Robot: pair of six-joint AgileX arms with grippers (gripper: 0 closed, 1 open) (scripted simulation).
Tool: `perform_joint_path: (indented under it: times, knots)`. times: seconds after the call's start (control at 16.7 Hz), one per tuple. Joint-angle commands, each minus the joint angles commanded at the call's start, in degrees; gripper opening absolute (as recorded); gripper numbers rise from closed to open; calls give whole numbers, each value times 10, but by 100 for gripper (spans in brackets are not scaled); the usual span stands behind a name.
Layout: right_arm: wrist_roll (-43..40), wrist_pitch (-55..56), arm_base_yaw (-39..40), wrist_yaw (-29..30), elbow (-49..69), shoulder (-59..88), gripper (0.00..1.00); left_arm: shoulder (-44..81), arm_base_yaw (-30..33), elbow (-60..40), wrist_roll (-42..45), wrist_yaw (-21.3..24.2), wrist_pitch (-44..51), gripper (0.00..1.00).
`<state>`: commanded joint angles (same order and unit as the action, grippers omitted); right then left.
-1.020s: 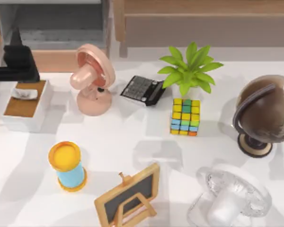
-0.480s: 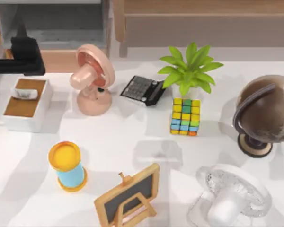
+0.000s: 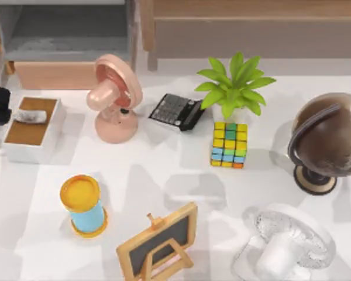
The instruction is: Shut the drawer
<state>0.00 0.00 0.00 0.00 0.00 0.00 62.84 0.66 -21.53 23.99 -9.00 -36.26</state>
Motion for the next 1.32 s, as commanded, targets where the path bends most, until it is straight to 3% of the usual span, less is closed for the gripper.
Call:
perform_joint_path:
  times: [0.48,0.9,1.08,1.32]
  knots:
    - [0,0,0,0,0,0,100,254,-281,32,356,253,-269,100]
    - [0,0,0,0,0,0,100,459,-406,-17,615,472,-474,100]
    - [0,0,0,0,0,0,100,507,-418,-33,666,521,-515,100]
    - [0,0,0,0,0,0,100,513,-419,-35,672,526,-520,100]
